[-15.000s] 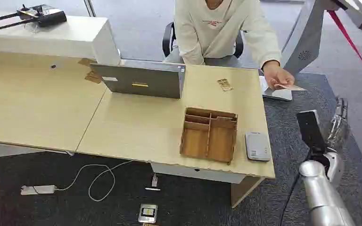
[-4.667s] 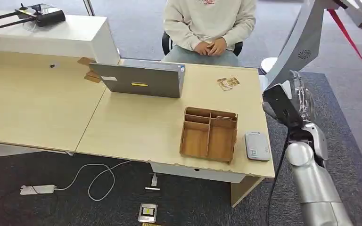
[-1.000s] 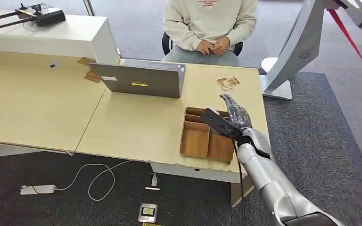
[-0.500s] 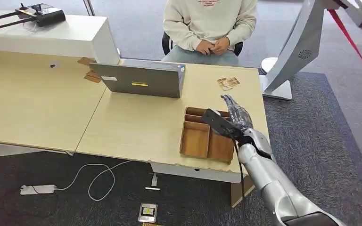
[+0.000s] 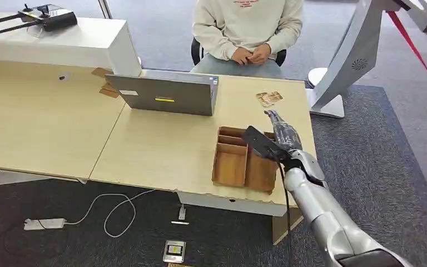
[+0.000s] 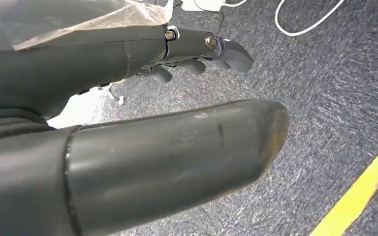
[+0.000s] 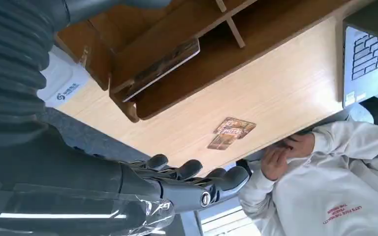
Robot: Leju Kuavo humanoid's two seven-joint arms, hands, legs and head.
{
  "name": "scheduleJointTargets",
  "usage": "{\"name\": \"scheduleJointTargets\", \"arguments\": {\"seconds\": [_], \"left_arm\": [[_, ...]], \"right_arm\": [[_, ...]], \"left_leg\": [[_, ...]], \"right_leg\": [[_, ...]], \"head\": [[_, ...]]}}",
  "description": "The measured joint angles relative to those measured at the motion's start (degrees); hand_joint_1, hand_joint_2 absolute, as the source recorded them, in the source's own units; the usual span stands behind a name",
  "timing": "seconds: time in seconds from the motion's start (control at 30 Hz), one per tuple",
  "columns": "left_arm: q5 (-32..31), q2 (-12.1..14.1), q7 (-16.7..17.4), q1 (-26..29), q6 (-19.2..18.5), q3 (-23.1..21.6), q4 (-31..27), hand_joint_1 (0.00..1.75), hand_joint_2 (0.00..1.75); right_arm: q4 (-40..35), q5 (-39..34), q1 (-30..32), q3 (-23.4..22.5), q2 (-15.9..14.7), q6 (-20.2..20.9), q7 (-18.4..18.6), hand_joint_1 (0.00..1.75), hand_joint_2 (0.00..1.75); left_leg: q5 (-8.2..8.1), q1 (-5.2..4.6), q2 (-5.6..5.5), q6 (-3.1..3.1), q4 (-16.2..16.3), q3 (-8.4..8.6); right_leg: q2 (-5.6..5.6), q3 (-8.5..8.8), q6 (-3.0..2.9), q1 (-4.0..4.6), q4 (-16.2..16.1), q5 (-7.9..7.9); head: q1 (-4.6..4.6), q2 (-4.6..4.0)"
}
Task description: Pass the card to the sensor for recognition and then transmit it.
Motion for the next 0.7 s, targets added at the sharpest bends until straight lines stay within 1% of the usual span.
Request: {"name": "scheduleJointTargets", "arguments": {"seconds": [0.7], "left_arm": [[-0.11,-0.09,-0.28,0.06,0.04,0.02,0.00,0.00,0.00]], "right_arm": [[0.00,-1.05,-1.23,0.00,-1.55,-0.15,0.70,0.00,1.75]], "left_leg": [[0.00,0.00,0.00,0.00,0.00,0.00]], "right_leg": [[0.00,0.00,0.00,0.00,0.00,0.00]], "head": [[0.02,0.00]]}}
